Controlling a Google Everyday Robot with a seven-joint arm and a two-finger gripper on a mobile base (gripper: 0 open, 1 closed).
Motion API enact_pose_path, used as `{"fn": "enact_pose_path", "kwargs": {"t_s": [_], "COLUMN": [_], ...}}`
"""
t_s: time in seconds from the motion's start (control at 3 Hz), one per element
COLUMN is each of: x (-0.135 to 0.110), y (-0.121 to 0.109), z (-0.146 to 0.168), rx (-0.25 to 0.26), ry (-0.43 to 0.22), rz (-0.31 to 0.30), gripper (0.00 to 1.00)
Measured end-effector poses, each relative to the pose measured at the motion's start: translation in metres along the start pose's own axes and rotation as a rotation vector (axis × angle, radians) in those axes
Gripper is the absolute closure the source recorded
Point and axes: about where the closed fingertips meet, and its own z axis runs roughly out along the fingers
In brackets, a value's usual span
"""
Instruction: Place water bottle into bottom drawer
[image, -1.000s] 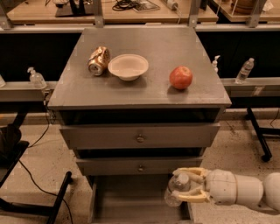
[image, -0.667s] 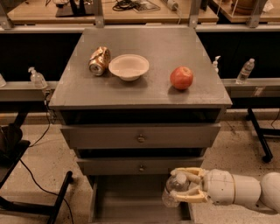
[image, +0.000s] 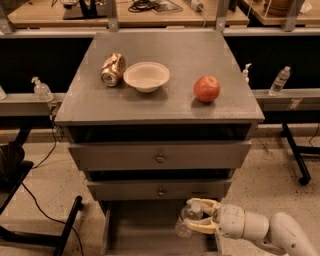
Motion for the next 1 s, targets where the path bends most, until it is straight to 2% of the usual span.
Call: {"fn": "enact_pose_path", "kwargs": {"t_s": [0.33, 0.67, 1.0], "x": [0.080, 0.143, 0.153], "y": [-0.017, -0.023, -0.027], "z": [-0.001, 0.004, 0.003], "rx": [0.081, 0.101, 0.114], "ry": [-0.025, -0.033, -0.040], "rz": [0.027, 0.035, 0.040], "gripper": [1.00, 1.00, 1.00]}}
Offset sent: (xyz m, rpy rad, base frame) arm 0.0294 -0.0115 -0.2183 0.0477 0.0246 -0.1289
